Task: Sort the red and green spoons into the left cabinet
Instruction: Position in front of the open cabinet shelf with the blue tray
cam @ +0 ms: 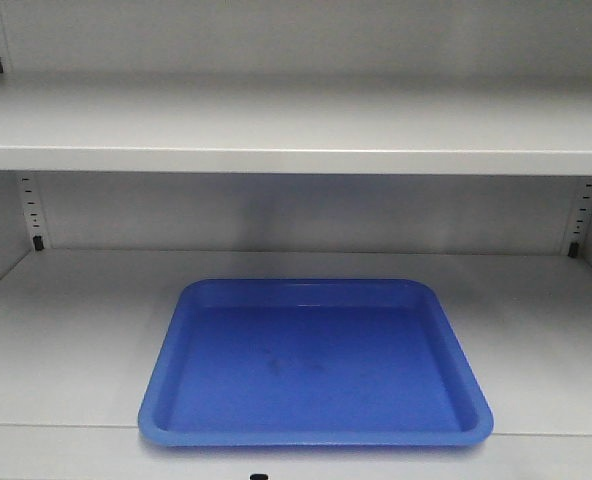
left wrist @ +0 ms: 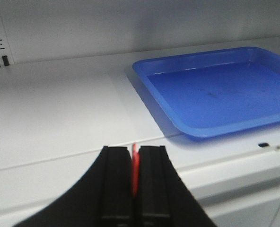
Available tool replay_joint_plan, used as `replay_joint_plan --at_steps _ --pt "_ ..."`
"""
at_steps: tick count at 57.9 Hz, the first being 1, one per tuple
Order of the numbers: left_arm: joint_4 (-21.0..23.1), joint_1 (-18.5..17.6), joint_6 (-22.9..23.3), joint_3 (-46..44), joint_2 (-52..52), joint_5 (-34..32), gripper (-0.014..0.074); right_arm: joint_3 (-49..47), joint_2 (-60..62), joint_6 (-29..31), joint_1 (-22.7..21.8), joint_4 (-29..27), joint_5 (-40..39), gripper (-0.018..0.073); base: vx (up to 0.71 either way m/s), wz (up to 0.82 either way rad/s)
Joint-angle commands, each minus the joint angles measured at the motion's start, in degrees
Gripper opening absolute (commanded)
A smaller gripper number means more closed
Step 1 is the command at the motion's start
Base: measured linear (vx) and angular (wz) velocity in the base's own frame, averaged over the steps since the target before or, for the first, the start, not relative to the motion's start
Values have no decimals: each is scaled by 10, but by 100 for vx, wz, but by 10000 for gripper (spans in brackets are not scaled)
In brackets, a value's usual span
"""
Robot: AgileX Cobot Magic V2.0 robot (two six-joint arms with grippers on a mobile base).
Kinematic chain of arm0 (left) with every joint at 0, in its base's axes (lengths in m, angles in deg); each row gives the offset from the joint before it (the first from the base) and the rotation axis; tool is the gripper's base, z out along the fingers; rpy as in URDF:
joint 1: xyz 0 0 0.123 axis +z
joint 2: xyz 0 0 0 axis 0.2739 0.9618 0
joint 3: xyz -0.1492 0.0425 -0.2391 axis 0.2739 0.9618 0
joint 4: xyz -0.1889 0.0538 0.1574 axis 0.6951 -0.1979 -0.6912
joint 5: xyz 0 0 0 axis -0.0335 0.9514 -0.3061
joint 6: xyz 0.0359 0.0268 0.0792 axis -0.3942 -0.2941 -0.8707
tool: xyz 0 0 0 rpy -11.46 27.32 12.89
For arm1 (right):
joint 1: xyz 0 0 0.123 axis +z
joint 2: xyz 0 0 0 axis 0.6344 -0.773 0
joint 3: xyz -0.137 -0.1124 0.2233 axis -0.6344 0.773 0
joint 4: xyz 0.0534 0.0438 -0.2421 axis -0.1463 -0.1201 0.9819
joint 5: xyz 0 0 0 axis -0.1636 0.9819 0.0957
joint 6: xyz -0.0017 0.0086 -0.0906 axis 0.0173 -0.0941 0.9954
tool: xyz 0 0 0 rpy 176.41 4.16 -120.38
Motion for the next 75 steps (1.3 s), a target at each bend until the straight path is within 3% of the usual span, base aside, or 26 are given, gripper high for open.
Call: replay_joint_plan --at_steps 1,75 --pt "9 -5 0 -17 6 -46 -6 -17 -5 1 -2 -9 -36 -3 21 -4" --pt "9 -5 0 -17 6 -58 -6 -17 -5 1 -2 -14 -39 -3 5 -1"
